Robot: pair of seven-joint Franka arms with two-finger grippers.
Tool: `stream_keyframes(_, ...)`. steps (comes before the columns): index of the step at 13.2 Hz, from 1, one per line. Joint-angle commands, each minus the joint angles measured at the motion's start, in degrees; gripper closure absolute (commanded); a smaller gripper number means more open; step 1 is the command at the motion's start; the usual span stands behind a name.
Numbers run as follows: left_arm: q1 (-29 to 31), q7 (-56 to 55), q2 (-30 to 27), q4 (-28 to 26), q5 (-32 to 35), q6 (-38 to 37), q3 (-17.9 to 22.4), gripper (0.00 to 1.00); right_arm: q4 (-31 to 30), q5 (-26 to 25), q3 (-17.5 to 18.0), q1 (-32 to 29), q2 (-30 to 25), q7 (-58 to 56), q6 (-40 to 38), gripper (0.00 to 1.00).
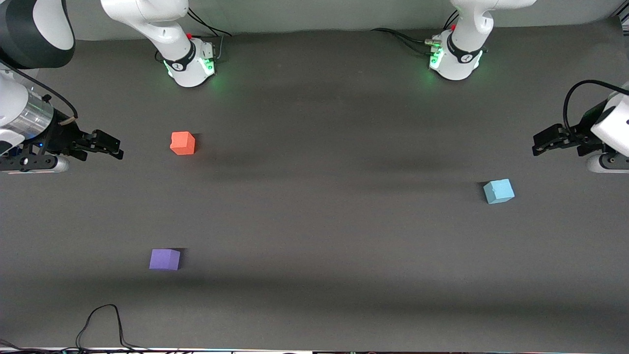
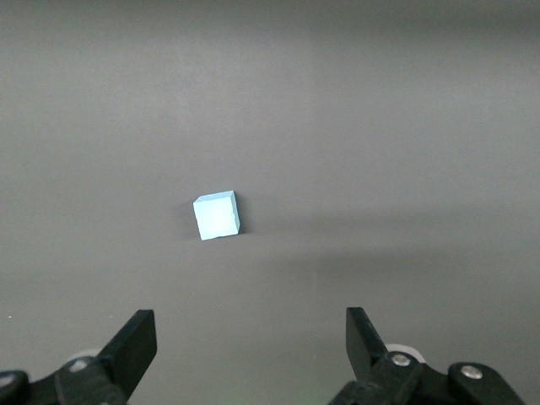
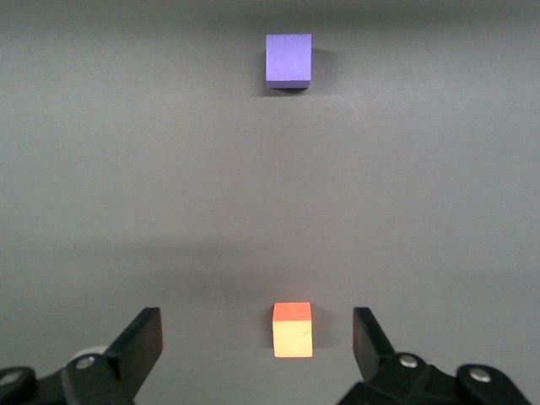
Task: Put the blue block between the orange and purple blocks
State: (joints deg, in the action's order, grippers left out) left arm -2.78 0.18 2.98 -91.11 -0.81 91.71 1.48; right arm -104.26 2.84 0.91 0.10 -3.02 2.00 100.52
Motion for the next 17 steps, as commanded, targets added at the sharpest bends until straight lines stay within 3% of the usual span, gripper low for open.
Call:
stream_keyframes(1,-0.1,1.0,0.6,1.7,0.0,-1.6,0.3,0.0,-0.2,-0.6,-0.5,0.4,-0.5,-0.4,-0.2,0.0)
stream_keyframes(10,0.3,2.2,0.7,1.0,2.0,-2.0,0.6,0.0,-0.2,-0.5,-0.5,0.4,-0.5,-0.4,-0.2,0.0)
stream_keyframes(14,4.3,7.6,0.5,-1.1,3.6,-2.7,1.0,0.0,-0.2,-0.4,-0.5,0.4,-0.5,-0.4,-0.2,0.0)
stream_keyframes(17,6.8,8.0,0.8,-4.8,4.1,1.8,1.0,0.0,-0.3,-0.3,-0.5,0.4,-0.5,-0.4,-0.2,0.0)
